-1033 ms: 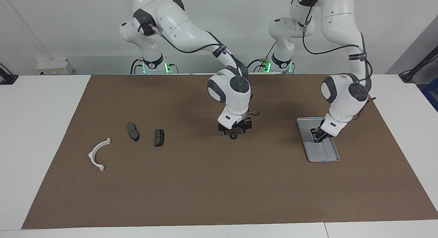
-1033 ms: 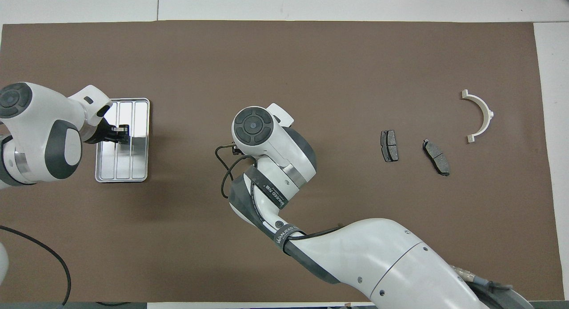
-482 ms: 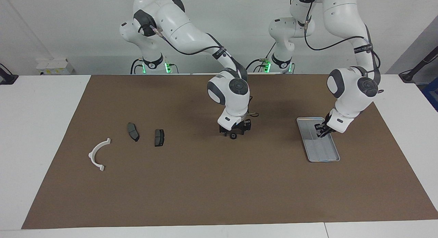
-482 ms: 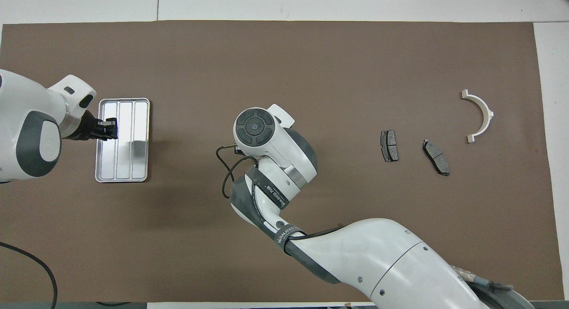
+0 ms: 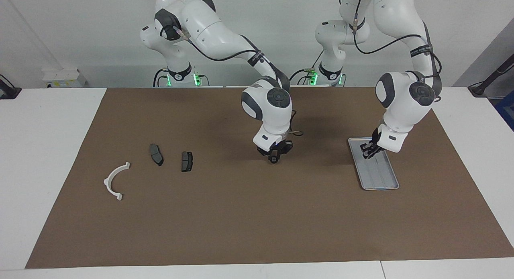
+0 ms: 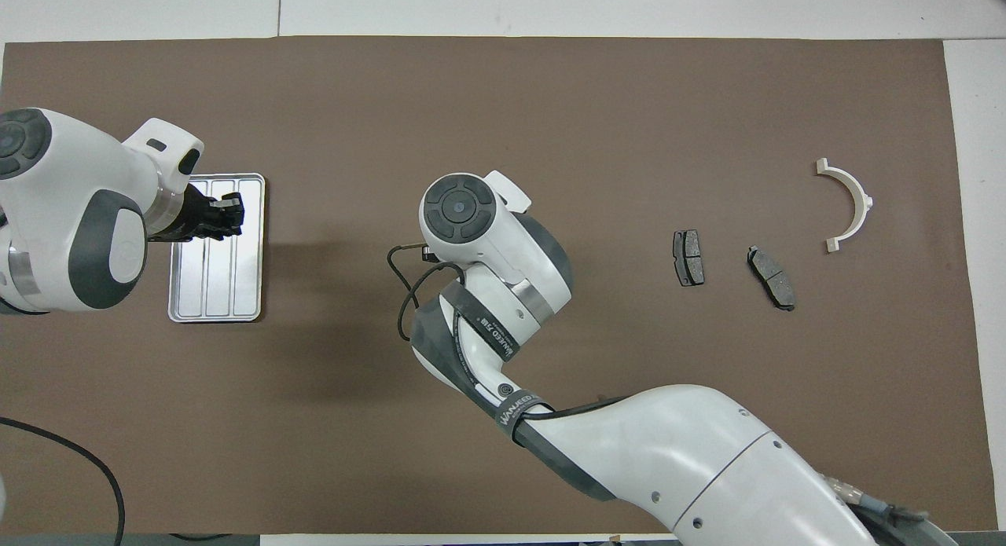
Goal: Place bearing gear from tray to pile
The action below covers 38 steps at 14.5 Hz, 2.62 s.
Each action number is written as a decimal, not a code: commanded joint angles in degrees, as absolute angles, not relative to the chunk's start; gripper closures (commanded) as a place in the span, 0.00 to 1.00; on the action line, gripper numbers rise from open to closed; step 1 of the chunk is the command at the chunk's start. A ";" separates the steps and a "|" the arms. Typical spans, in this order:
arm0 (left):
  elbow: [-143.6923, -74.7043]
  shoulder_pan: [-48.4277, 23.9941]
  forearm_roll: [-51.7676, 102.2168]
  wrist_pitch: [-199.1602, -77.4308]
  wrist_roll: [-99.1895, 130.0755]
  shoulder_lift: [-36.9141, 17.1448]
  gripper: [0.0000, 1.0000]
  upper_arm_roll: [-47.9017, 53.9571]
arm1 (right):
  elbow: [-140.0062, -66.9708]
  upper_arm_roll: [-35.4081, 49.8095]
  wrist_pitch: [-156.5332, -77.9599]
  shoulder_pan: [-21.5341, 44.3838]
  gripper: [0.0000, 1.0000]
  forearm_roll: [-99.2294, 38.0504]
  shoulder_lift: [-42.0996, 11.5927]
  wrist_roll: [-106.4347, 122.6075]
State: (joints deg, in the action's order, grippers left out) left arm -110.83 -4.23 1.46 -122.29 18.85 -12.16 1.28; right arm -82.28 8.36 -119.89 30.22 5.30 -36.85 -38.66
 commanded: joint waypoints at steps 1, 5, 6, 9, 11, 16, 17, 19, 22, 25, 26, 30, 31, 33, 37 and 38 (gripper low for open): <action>-109.08 -10.18 1.93 -121.11 28.62 -12.21 1.00 0.62 | -82.09 9.05 -114.62 23.23 1.00 4.66 -31.49 -29.93; -106.27 -19.22 2.20 -121.55 40.74 -13.35 1.00 0.61 | -82.53 9.05 -105.92 8.21 1.00 4.83 -24.71 -8.85; -104.52 -21.34 2.20 -121.55 44.87 -14.75 1.00 0.53 | -82.79 8.97 -105.13 4.61 1.00 4.83 -24.00 -3.39; -96.09 -30.38 1.93 -121.11 56.91 -23.62 1.00 0.35 | -85.24 9.05 -105.72 -5.07 1.00 4.83 -23.47 9.90; -95.54 -33.74 1.85 -123.82 61.07 -26.01 1.00 0.35 | -91.81 9.05 -110.97 -7.81 1.00 4.83 -21.11 12.47; -100.46 -36.30 1.14 -127.88 63.19 -26.63 1.00 0.35 | -103.70 9.05 -123.82 -10.81 1.00 4.75 -19.25 14.85; -101.07 -36.30 1.14 -127.79 63.19 -26.54 1.00 0.35 | -104.84 9.05 -125.58 -10.98 1.00 4.75 -19.34 14.85; -102.39 -37.00 1.14 -127.71 63.19 -26.11 1.00 0.35 | -106.69 9.05 -128.48 -10.99 1.00 4.75 -19.60 14.85; -102.48 -36.91 1.23 -128.93 63.37 -26.10 0.93 0.35 | -109.24 9.05 -132.97 -11.78 1.00 4.75 -20.30 16.08; -102.83 -36.48 1.14 -129.12 63.63 -26.02 0.14 0.18 | -110.21 9.05 -133.42 -12.22 1.00 4.75 -20.92 16.08; -102.22 -36.39 1.06 -127.55 63.63 -26.02 0.00 -0.17 | -110.30 9.05 -133.42 -12.22 1.00 4.75 -20.92 16.00; -100.45 -34.47 -0.44 -119.02 61.45 -19.81 0.00 -5.08 | -111.53 9.05 -133.42 -12.13 1.00 4.75 -20.92 15.38; -101.16 -31.58 -0.44 -117.61 58.56 -16.64 0.00 -5.18 | -111.97 9.05 -133.68 -12.13 1.00 4.75 -20.83 15.21; -101.16 -25.95 -0.35 -113.14 49.27 -12.24 0.00 -5.18 | -112.15 9.05 -134.91 -12.13 0.73 4.75 -20.83 15.29; -100.20 -14.79 -0.44 -104.08 29.40 -5.73 0.00 -5.27 | -111.97 9.05 -134.48 -11.87 0.00 4.75 -20.83 15.12; -100.28 -13.03 -0.35 -102.06 27.01 -3.97 0.00 -5.27 | -111.71 9.05 -134.04 -11.43 0.00 4.66 -20.66 14.33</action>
State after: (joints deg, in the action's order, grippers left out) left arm -98.76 -15.62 0.29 -105.21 31.88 -7.24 -6.09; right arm -110.77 8.16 -133.79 -10.92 5.23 -21.79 14.37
